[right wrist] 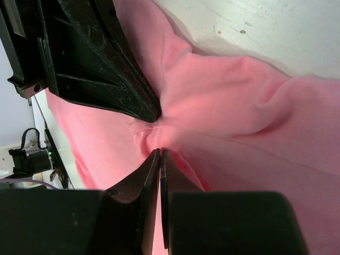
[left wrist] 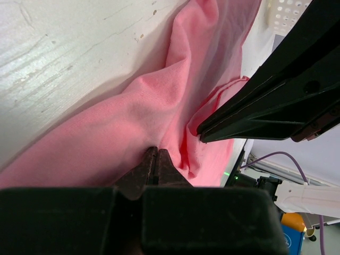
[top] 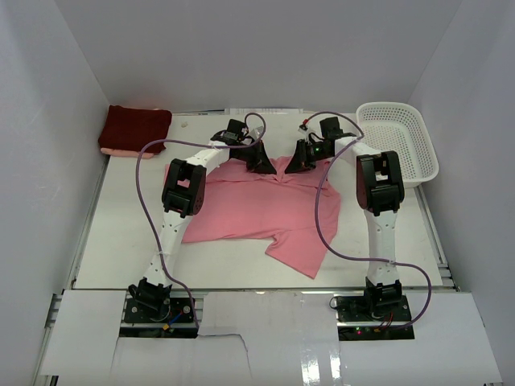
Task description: Fold and stack the t-shirts
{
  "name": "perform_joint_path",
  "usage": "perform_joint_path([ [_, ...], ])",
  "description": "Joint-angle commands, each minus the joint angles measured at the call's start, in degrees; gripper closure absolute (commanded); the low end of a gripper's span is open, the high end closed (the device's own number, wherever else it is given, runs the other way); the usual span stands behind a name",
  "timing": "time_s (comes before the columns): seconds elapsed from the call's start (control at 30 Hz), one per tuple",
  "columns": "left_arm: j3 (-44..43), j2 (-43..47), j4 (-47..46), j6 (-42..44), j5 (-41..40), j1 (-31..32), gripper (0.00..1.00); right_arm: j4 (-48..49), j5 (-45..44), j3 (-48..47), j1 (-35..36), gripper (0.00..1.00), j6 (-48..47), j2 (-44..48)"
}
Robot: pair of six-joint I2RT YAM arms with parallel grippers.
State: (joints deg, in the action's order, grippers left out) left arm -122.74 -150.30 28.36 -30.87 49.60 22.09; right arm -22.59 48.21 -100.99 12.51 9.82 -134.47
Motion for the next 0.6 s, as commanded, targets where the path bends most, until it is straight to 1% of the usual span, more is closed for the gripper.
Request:
perform_joint_path([
  [0.0,0.66,1.94,3.9,2.22,-3.9,-0.29,1.0,-1.4,1.72,1.23,0.23,0.92,-1.12,4.04],
  [0.4,1.01,2.46,3.9,2.13,-3.99,-0.29,1.0,-0.62,3.3,11.94,1.37,0.92,0.37,13.53],
  [0.53,1.27,2.56,3.9,2.22,-4.25,-0.29,1.0,1.84,4.44,15.99,1.73,0.92,3.88,14.77],
  [0.57,1.36,2.56,3.9,2.31,-4.17,-0.29,1.0,2.98,4.44,18.61,1.73,0.92,5.1,14.94],
])
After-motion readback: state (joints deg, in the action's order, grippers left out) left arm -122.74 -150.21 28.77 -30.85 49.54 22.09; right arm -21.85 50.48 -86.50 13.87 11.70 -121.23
